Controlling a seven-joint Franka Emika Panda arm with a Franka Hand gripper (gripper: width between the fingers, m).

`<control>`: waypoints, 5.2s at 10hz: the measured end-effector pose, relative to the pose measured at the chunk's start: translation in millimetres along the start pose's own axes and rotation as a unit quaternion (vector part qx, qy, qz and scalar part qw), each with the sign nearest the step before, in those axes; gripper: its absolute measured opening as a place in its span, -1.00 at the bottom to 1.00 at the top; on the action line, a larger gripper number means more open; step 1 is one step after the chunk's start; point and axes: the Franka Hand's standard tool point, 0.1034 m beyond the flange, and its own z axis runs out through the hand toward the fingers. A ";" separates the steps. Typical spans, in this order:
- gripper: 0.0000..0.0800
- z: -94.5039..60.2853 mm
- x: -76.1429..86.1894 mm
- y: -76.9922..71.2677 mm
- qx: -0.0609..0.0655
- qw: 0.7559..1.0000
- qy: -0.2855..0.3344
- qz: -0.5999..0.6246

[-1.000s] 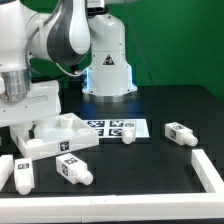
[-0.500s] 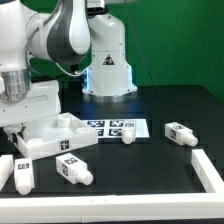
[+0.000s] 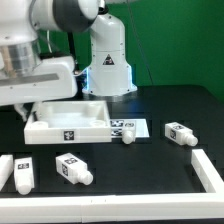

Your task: Assemble one leg

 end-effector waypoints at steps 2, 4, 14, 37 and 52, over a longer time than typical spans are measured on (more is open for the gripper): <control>-0.86 -5.3 40.6 -37.8 -0.007 0.999 0.013 0.046; -0.86 10.0 83.1 -89.8 -0.027 0.998 0.014 0.050; -0.86 38.0 103.6 -115.3 -0.032 0.998 0.006 0.048; 0.62 33.4 85.6 -148.7 -0.032 0.998 0.027 0.053; 0.62 55.4 -23.9 -192.2 -0.031 0.995 -0.006 0.090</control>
Offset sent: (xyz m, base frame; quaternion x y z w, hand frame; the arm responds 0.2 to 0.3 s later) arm 0.0874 0.0864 -0.0186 -0.0877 -0.0178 -0.0012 0.9960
